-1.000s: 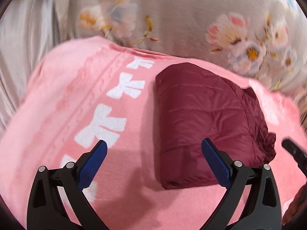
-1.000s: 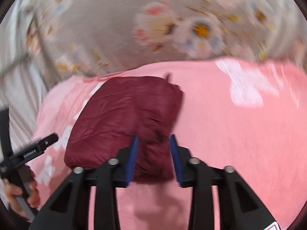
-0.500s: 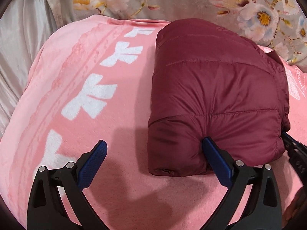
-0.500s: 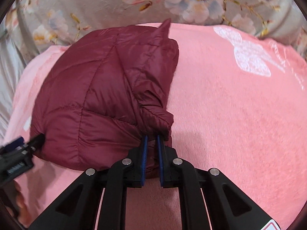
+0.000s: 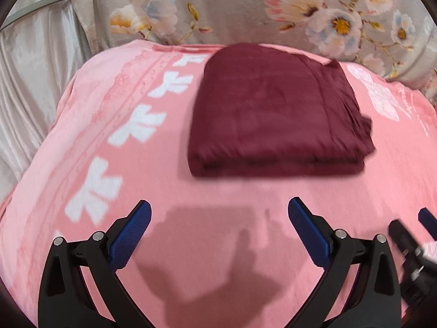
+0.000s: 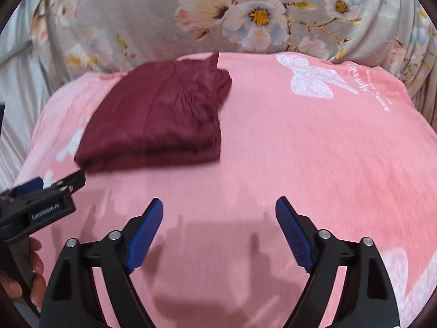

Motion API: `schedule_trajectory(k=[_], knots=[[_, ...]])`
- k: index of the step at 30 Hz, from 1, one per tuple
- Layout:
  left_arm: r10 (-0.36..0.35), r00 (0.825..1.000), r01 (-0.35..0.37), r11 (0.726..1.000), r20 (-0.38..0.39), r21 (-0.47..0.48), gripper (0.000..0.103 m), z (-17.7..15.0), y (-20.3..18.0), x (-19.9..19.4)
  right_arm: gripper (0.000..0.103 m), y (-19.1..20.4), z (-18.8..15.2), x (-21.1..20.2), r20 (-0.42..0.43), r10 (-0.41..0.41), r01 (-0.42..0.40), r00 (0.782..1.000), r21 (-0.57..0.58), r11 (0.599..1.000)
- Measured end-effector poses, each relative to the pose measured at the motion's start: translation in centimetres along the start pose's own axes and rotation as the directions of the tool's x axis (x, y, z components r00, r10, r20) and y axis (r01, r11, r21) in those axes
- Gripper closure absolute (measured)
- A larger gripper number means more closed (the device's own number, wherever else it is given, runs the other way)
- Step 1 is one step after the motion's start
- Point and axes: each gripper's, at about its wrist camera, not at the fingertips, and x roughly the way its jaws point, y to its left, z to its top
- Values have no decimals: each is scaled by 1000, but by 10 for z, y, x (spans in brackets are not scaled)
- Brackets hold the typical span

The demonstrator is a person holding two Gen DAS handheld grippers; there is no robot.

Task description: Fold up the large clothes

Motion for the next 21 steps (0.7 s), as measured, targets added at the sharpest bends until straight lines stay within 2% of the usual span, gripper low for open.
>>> schedule_trajectory(k=[2,6,10,15,21], knots=[[-21,1000,20,1000,-19,-7,5,-19,-8,-2,19,0,-18,1,-37,8,-8,999,-1,1000],[0,999,0,1000,-49,-3,5,-46,-21,-1,19,1,-37,6,-90,16,-17,996,-5,1000],[-11,998,8,999,-54,-52,5,-63,-20,-2,19,13,-44,1,-68,-22,18,997,-63,998],[18,999,-21,997,-44,-78,5,-70,-17,-3,19,20,-48,0,-56,-53,47,997,-96,994],[35,999,-37,997,-30,-61,5,-70,-21,-4,19,19,-48,3,-72,-55,49,996,-87,995]])
